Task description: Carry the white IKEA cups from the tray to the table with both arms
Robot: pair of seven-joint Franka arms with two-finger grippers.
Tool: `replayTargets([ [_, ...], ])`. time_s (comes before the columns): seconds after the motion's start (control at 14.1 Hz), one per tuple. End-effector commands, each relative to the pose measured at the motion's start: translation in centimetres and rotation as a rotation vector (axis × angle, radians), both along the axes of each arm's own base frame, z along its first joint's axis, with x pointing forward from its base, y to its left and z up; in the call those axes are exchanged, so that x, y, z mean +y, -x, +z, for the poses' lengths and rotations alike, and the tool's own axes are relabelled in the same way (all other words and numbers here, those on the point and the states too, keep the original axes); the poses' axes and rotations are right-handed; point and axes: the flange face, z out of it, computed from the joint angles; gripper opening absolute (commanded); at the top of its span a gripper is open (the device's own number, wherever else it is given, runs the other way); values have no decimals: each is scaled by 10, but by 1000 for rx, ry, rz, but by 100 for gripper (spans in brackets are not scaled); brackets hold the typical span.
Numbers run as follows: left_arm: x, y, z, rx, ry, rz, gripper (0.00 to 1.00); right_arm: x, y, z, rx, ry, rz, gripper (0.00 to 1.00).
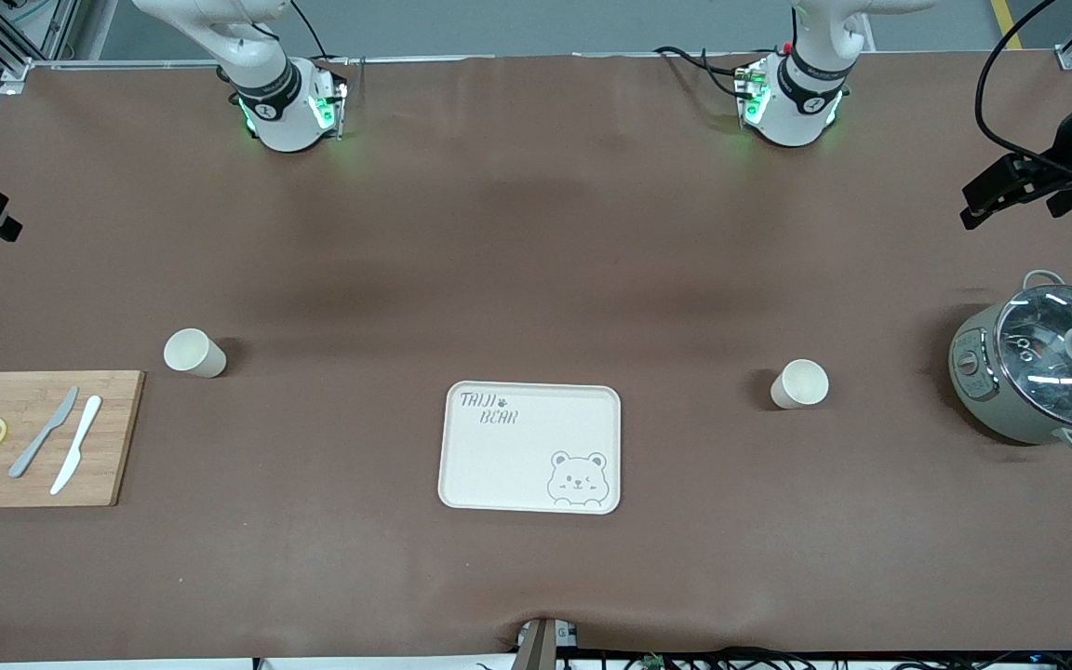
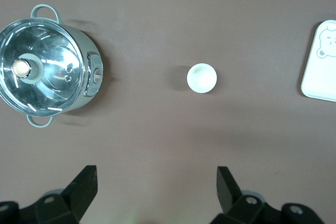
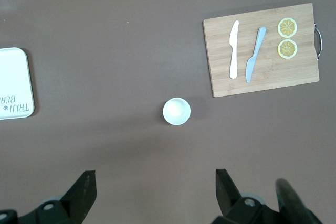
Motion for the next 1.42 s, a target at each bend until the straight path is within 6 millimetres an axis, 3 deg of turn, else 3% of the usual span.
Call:
replayTargets([
  [0.0,-1,3,9,-2,11,-7,100,2,-2,4,3,7,-4,100],
  [0.28,4,0,4,8,21,-8,100,1,-2,4,3,7,-6,100],
  [0.92,6,0,15,-14,32,-6,100,-3,-3,4,0,8,-13,100],
  [1.34,3,-7,5,4,51,-6,100,-5,-3,5,-6,8,-16,100],
])
